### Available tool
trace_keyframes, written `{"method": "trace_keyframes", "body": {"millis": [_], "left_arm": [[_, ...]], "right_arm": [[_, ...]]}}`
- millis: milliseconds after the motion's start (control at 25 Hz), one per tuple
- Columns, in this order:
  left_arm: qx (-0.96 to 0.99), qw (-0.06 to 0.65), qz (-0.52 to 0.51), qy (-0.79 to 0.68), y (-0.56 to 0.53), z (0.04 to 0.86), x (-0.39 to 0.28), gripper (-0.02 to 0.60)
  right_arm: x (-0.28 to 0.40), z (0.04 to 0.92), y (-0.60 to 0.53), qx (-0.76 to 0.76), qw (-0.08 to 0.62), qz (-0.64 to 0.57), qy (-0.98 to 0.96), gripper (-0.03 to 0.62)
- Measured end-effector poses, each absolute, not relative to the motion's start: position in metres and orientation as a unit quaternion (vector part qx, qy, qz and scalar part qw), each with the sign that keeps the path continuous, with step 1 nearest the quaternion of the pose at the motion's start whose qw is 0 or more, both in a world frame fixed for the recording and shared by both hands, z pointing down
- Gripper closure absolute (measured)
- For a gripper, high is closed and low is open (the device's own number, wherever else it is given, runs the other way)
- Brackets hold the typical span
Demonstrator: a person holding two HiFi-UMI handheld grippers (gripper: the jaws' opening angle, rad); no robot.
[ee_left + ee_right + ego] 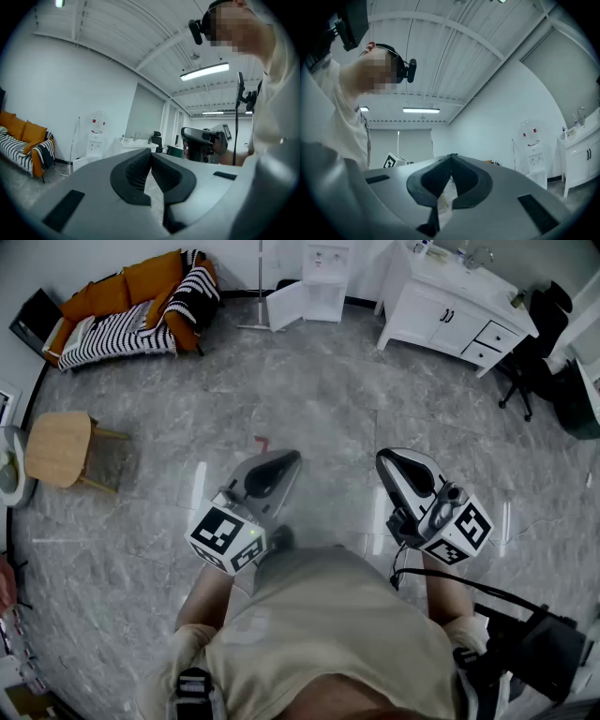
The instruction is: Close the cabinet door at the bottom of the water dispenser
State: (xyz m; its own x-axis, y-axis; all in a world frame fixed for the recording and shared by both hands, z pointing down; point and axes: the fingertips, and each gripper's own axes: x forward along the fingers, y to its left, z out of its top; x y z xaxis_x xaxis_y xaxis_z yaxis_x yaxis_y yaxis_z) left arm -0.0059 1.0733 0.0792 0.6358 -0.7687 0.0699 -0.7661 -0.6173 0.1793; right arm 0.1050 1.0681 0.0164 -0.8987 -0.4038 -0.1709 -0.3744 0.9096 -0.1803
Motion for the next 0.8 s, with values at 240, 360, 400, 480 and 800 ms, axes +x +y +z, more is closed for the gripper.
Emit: {"method": "trace_keyframes", "body": {"millis": [240, 360, 400, 480, 800], "left_arm": [[0.891, 0.113, -0.016, -0.44, 1.068, 0.084, -0.061, 0.589], [0.893, 0.123, -0.02, -0.432, 1.066, 0.086, -0.08, 0.589], [0.895, 0.123, -0.019, -0.428, 1.066, 0.086, -0.085, 0.589], [0.899, 0.119, -0.019, -0.421, 1.066, 0.084, -0.093, 0.589], [0.905, 0.14, -0.003, -0.402, 1.069, 0.102, -0.123, 0.589]], "right_arm": [[0.064, 0.029, 1.079, -0.205, 0.131, -0.149, 0.958, 0.58], [0.045, 0.03, 1.078, -0.213, 0.142, -0.165, 0.952, 0.58], [0.04, 0.028, 1.077, -0.215, 0.149, -0.169, 0.95, 0.58], [0.029, 0.026, 1.077, -0.215, 0.161, -0.179, 0.947, 0.58], [-0.021, 0.031, 1.082, -0.2, 0.157, -0.198, 0.947, 0.58]]}}
